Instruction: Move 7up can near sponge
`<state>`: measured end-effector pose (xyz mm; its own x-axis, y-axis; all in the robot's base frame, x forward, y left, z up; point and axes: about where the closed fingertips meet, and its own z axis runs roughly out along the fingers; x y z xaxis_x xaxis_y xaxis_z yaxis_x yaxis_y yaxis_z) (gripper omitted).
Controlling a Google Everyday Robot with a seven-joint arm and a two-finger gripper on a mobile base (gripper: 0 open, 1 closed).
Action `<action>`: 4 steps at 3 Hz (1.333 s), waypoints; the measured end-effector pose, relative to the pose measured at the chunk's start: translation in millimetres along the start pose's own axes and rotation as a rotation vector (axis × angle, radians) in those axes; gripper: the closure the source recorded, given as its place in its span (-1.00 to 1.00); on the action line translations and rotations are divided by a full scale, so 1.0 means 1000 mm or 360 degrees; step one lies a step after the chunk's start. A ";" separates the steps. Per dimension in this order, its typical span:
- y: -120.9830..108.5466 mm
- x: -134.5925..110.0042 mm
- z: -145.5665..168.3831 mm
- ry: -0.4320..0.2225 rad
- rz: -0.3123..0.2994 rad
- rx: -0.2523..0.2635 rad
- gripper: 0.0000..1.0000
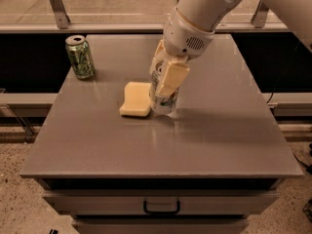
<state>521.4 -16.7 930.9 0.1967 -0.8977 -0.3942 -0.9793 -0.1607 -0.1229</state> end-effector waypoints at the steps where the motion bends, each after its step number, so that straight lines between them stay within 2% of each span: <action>1: -0.001 0.000 0.010 0.0004 -0.0013 -0.0040 0.63; 4: 0.003 -0.004 0.029 0.0041 -0.0081 -0.0094 -0.76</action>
Offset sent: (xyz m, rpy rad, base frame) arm -0.0023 0.0092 -0.0241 -0.0427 0.0500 0.0526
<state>519.5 -1.7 905.6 0.2456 -0.8979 -0.3652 -0.9694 -0.2294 -0.0880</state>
